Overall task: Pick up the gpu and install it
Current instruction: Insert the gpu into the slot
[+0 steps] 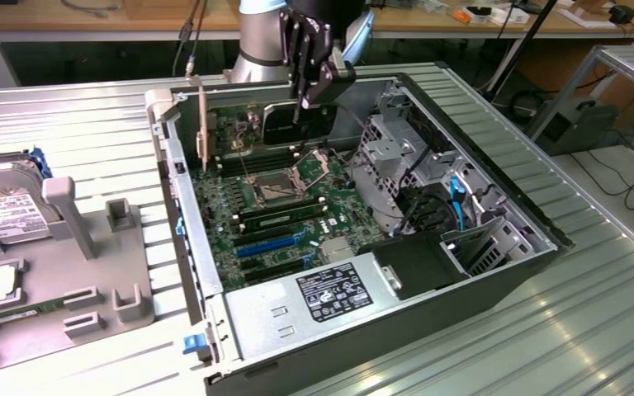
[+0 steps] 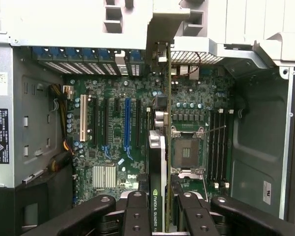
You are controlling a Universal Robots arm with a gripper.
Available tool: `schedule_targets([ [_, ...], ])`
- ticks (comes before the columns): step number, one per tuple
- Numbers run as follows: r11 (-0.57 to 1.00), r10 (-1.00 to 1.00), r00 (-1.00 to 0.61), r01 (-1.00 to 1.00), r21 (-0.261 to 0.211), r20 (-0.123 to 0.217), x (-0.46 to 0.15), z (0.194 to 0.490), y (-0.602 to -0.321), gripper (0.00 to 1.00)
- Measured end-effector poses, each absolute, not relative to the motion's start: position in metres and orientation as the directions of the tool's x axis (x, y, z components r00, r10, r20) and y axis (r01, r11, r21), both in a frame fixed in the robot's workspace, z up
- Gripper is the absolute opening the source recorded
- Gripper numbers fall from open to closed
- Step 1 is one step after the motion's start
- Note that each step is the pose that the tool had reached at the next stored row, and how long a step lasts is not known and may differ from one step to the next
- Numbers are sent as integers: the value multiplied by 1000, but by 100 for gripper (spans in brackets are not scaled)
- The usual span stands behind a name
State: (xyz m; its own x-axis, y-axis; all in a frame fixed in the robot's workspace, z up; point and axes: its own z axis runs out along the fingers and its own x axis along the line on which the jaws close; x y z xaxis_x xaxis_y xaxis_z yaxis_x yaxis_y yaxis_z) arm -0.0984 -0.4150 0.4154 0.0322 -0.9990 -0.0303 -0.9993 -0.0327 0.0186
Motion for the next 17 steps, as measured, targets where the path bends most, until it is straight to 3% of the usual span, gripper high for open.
schedule_targets([
  [17, -33, -999, 32, -999, 14, -30, -98, 403, -415, 27],
])
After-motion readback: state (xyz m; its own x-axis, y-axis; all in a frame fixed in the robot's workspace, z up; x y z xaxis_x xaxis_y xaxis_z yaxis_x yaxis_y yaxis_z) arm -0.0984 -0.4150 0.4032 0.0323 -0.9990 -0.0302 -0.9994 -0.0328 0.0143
